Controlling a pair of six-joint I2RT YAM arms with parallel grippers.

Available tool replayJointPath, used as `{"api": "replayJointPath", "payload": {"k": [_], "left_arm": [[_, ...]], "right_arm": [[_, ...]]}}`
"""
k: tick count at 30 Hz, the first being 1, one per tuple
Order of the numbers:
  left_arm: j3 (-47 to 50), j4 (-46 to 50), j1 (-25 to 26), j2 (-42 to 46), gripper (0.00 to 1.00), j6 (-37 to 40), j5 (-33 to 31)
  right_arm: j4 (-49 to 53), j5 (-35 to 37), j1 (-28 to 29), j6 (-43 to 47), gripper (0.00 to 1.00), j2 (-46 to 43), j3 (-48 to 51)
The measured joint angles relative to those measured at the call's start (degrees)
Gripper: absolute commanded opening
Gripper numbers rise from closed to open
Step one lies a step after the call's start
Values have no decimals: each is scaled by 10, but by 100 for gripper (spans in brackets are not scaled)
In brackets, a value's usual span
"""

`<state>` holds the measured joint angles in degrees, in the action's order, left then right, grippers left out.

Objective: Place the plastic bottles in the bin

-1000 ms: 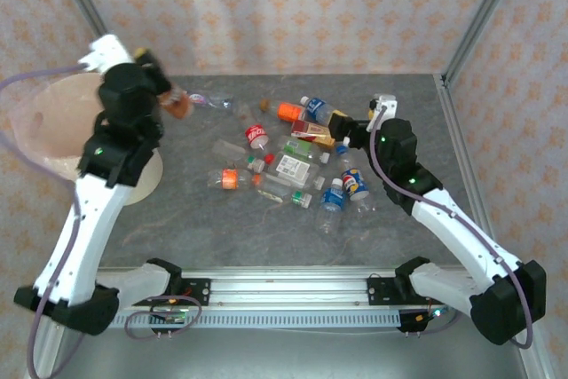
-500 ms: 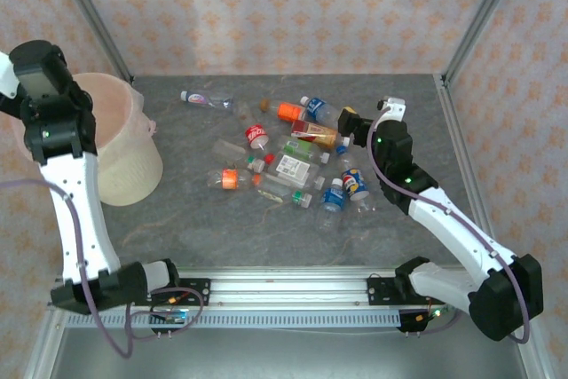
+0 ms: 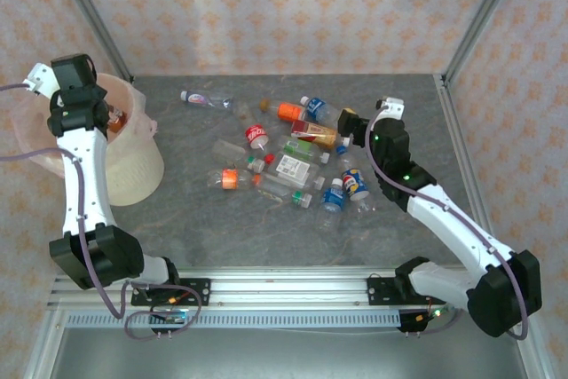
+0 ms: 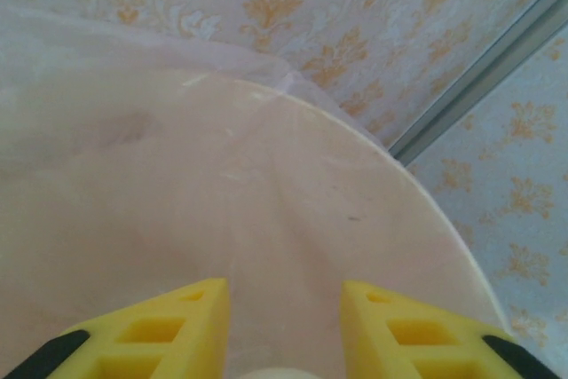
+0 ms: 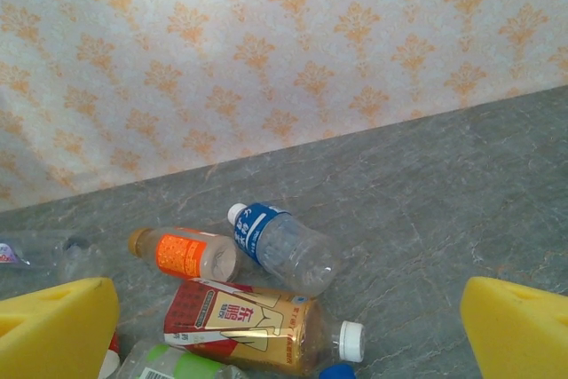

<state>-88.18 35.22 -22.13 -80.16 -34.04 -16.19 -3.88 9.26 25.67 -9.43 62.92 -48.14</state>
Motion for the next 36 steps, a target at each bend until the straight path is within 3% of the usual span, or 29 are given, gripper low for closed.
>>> {"api": "replayJointPath", "payload": {"k": [12, 18, 23, 29, 36], "left_arm": [[1, 18, 0, 1, 100, -2, 27], [-3, 21, 0, 31, 100, 0, 71], [10, -5, 20, 113, 100, 0, 136], [51, -73, 126, 193, 100, 0, 235], [92, -116, 267, 167, 100, 4, 314]], "right_arm": [[38, 51, 0, -42, 99, 0, -1], [94, 68, -7, -99, 99, 0, 4], [161, 56, -24, -136, 99, 0, 11], [260, -3, -33, -139, 99, 31, 5], [346, -73, -33, -133, 100, 107, -7]]}}
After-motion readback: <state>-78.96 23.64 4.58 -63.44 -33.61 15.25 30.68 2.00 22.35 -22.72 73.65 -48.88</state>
